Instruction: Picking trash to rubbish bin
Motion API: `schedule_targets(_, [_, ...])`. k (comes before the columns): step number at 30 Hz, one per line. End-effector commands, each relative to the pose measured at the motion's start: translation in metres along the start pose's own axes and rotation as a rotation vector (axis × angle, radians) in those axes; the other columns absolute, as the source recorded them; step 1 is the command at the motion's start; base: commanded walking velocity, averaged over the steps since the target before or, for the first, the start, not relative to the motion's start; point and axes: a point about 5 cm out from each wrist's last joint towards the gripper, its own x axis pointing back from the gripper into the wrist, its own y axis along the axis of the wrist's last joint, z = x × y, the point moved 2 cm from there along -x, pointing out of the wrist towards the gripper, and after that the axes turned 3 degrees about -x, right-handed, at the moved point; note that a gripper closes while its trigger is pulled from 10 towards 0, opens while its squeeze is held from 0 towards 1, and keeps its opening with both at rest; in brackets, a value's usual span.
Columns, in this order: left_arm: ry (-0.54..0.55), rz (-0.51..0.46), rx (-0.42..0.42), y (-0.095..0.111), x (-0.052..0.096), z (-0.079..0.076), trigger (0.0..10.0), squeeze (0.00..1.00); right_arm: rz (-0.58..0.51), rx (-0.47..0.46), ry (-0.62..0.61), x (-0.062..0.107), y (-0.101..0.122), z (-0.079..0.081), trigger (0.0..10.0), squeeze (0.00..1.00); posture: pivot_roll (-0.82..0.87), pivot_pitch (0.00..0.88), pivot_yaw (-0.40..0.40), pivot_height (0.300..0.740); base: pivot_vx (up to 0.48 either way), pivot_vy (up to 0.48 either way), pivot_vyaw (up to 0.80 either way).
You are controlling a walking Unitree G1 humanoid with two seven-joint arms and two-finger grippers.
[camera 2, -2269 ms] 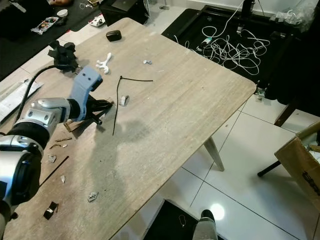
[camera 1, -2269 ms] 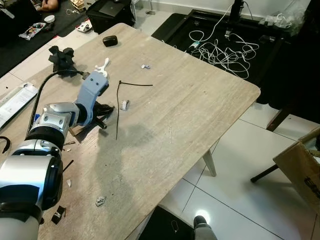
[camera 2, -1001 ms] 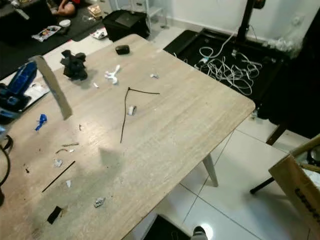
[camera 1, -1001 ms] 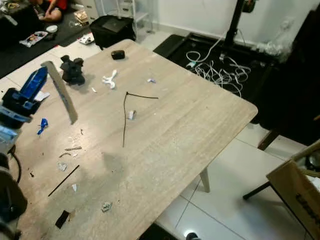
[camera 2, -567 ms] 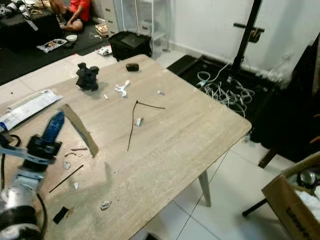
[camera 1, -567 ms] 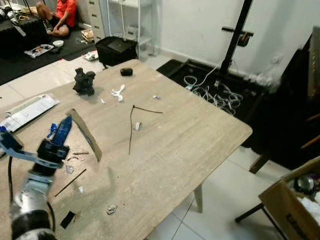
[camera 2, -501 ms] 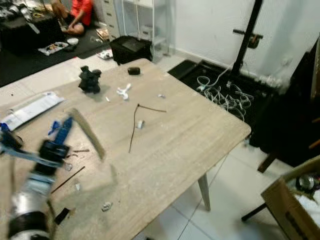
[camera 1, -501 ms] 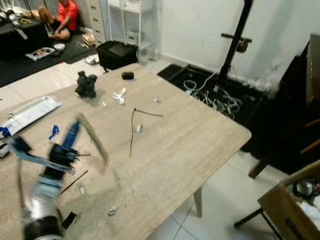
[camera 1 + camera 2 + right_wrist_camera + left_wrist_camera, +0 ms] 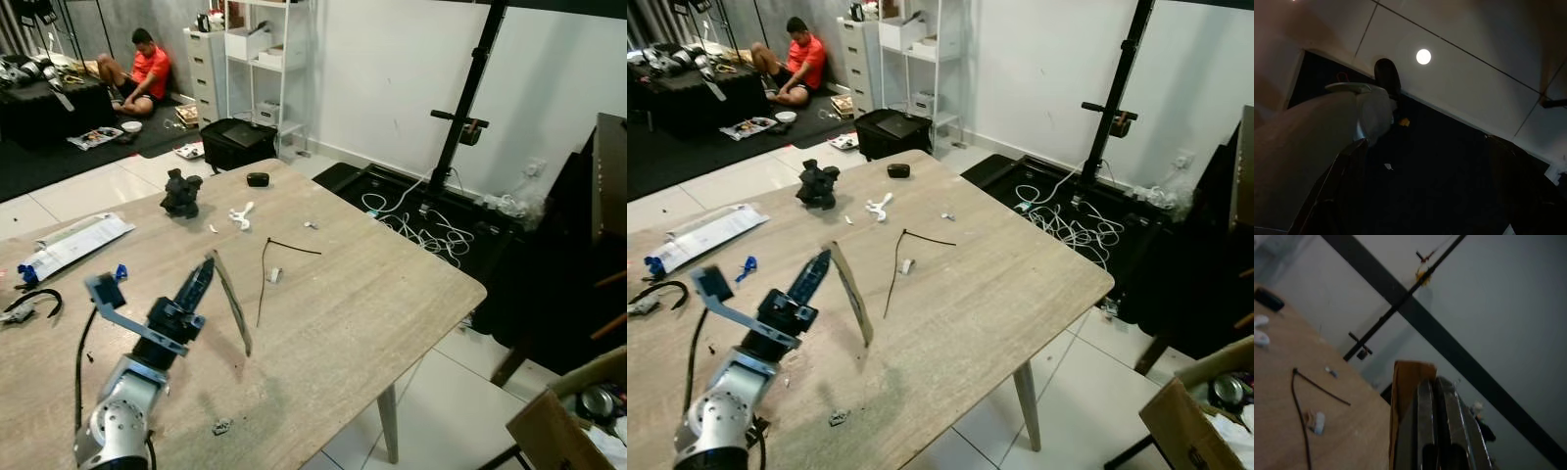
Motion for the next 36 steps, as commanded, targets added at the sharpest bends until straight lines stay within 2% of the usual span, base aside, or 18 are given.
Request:
schedule_targets(1, [0.008,0.018,0.011,-0.008,-0.001,-0.004,10.0,0.00,0.034,-0.007,0.001,0.000,-0.010,0.003,10.0,0.00,-0.13,0.039,0.042,0.740,-0.409,0.000,0.00])
schedule_targets(10, [-0.017,0.071,0.053,-0.028,-0.007,-0.017,10.0,0.00,0.066,0.014,0.016,0.000,-0.018,0.013,10.0,0.00,-0.11,0.035,0.043,0.740,-0.406,0.000,0.00])
schedule_targets(20, [-0.014,0.108,0.071,-0.044,-0.005,-0.022,10.0,0.00,0.082,0.057,0.029,0.000,-0.022,0.017,10.0,0.00,-0.09,0.036,0.035,0.740,-0.405,0.000,0.00])
schedule_targets(25, [0.011,0.184,-0.044,-0.058,-0.002,-0.019,10.0,0.00,0.075,0.071,0.038,-0.001,-0.019,0.022,10.0,0.00,-0.08,0.034,0.029,0.740,-0.053,0.000,0.00])
schedule_targets(31, [0.019,0.192,-0.084,-0.061,-0.002,-0.017,10.0,0.00,0.076,0.075,0.039,-0.001,-0.019,0.023,10.0,0.00,-0.08,0.034,0.026,0.740,0.000,0.000,0.00])
schedule_targets(33, [0.044,0.219,-0.134,-0.065,0.000,-0.015,10.0,0.00,0.090,0.103,0.038,-0.001,-0.022,0.023,10.0,0.00,-0.07,0.037,0.026,0.740,0.000,0.000,0.00])
schedule_targets(36, [0.049,0.242,-0.152,-0.069,0.002,-0.015,10.0,0.00,0.100,0.126,0.034,0.000,-0.025,0.022,10.0,0.00,-0.07,0.037,0.028,0.740,0.000,0.000,-0.26])
